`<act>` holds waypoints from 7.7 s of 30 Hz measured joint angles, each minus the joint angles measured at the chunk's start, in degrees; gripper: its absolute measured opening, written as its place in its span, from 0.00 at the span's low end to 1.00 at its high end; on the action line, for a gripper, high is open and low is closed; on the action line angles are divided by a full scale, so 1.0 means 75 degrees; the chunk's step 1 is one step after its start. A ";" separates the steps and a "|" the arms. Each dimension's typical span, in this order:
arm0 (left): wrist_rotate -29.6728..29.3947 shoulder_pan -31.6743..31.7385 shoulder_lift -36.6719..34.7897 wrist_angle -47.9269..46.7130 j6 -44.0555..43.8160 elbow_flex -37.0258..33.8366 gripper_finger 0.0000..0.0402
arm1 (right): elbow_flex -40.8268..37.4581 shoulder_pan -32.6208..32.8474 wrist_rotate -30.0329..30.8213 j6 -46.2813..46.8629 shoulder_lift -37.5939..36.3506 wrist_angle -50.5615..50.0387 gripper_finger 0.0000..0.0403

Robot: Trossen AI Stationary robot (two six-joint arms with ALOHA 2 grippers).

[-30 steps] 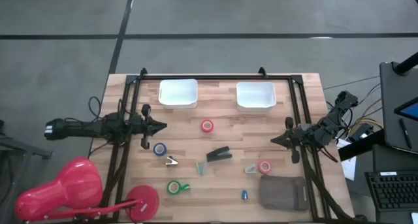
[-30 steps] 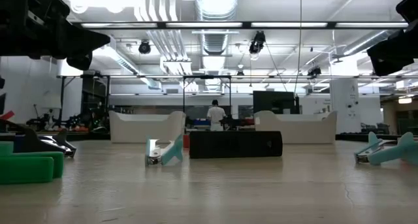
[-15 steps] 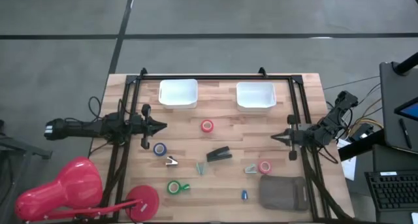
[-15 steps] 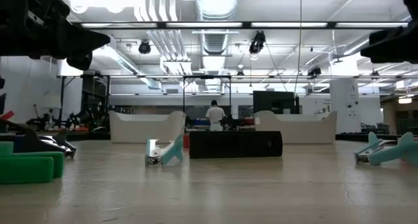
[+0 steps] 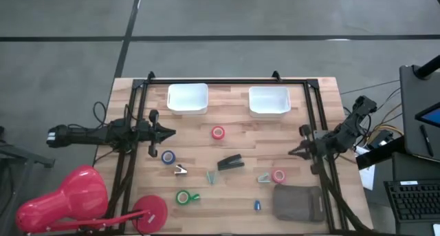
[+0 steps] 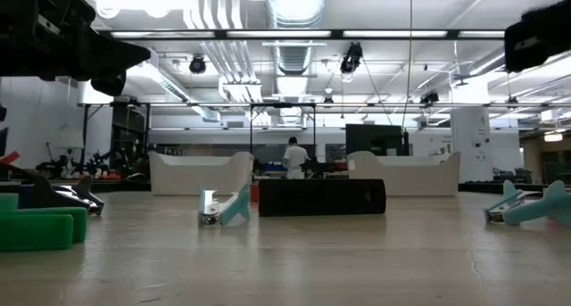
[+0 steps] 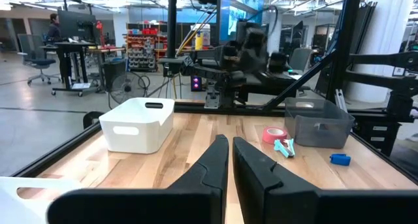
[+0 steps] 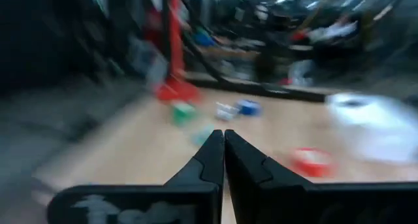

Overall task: Pick and place Stapler, Stapler remover, tape
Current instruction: Put the pink tape into the right white bin, then put the red tape into the right white bin

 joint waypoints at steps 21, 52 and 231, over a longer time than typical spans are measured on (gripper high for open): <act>0.0000 0.0002 -0.0003 -0.0006 0.0000 0.0002 0.07 | 0.0008 -0.0020 0.0442 0.1993 0.1276 0.2927 0.02; -0.0002 0.0001 -0.0002 -0.0010 0.0001 0.0001 0.07 | 0.3643 -0.0921 -0.0628 0.5341 0.7536 -0.3874 0.56; -0.0003 0.0003 0.0020 -0.0036 0.0001 0.0000 0.07 | 0.8423 -0.6878 -0.4400 -0.1939 1.3220 -0.1810 0.35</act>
